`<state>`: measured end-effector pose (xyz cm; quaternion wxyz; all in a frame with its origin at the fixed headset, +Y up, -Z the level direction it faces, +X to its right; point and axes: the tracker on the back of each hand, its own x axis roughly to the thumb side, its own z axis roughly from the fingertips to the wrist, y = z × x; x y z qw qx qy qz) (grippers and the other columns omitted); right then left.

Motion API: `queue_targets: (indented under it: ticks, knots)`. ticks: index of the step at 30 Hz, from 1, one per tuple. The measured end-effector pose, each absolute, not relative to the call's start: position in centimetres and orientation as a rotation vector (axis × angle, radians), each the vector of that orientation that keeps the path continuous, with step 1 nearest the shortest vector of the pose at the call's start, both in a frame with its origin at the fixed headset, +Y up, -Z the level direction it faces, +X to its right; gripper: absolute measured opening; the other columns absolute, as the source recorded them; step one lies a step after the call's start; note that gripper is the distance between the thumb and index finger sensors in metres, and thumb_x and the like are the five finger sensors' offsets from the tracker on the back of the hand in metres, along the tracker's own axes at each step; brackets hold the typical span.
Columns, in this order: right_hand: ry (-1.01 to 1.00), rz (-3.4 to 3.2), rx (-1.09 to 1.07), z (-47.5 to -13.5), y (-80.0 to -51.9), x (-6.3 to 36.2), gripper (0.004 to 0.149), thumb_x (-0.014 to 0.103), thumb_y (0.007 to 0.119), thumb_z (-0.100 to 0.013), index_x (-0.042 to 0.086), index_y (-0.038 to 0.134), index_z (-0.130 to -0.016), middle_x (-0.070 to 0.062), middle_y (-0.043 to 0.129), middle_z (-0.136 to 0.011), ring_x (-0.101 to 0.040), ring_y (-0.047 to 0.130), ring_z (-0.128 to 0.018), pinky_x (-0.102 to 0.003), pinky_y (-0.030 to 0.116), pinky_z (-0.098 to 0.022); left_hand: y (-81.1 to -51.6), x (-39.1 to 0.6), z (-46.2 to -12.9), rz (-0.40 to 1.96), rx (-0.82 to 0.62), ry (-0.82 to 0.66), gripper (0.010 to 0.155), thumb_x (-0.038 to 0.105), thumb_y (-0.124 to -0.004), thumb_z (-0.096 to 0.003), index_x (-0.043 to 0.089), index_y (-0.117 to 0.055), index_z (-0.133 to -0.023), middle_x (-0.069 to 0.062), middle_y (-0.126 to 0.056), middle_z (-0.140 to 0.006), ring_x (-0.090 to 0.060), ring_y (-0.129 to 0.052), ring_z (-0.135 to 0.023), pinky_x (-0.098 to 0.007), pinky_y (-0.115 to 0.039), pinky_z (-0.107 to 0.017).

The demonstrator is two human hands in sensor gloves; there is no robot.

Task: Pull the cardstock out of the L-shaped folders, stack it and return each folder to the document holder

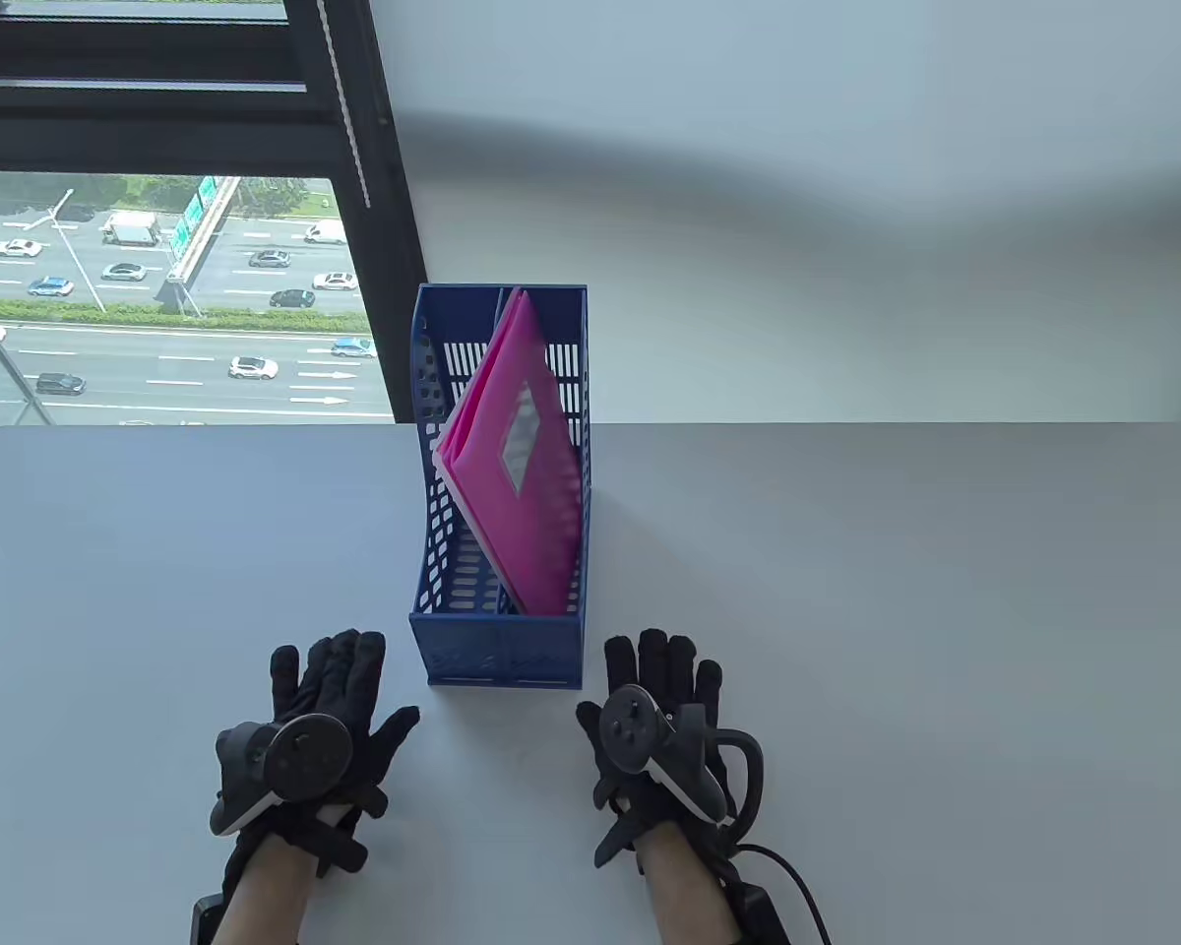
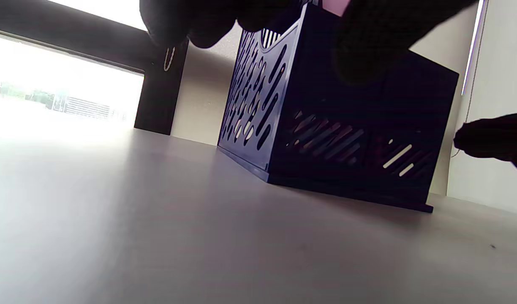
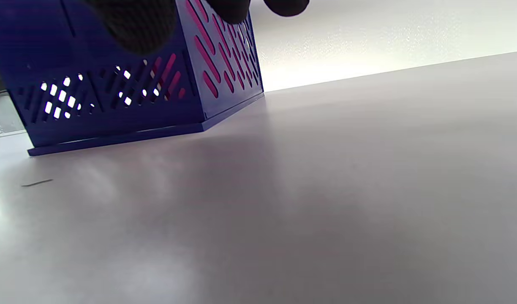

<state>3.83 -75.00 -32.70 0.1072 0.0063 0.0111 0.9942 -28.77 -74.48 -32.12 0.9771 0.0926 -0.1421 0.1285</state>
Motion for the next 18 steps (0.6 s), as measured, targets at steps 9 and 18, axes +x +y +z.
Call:
queue_targets:
  ticks: [9,18]
  knots:
    - [0.101,2.875,-0.035,-33.1,-75.8,5.6,0.073,0.065,0.066,-0.059,0.034,0.037,-0.117,-0.005,0.038,-0.123,-0.037,0.04,-0.109,-0.054,0.024,-0.08,-74.3,-28.1,-32.3,0.245,0.218,-0.307,0.079,0.055,-0.076,-0.0569,0.013,-0.044,-0.116,-0.017,-0.058,-0.112,-0.047,-0.06,-0.106,-0.061,-0.017,-0.077]
    - [-0.062,2.875,-0.058,-32.9,-75.3,5.8,0.071,0.065,0.068,-0.058,0.032,0.045,-0.116,-0.006,0.05,-0.119,-0.035,0.082,-0.087,-0.054,0.057,-0.073,-74.5,-27.9,-32.1,0.241,0.24,-0.3,0.079,0.056,-0.076,-0.0568,0.015,-0.044,-0.116,-0.009,-0.064,-0.107,-0.045,-0.061,-0.102,-0.062,-0.014,-0.075]
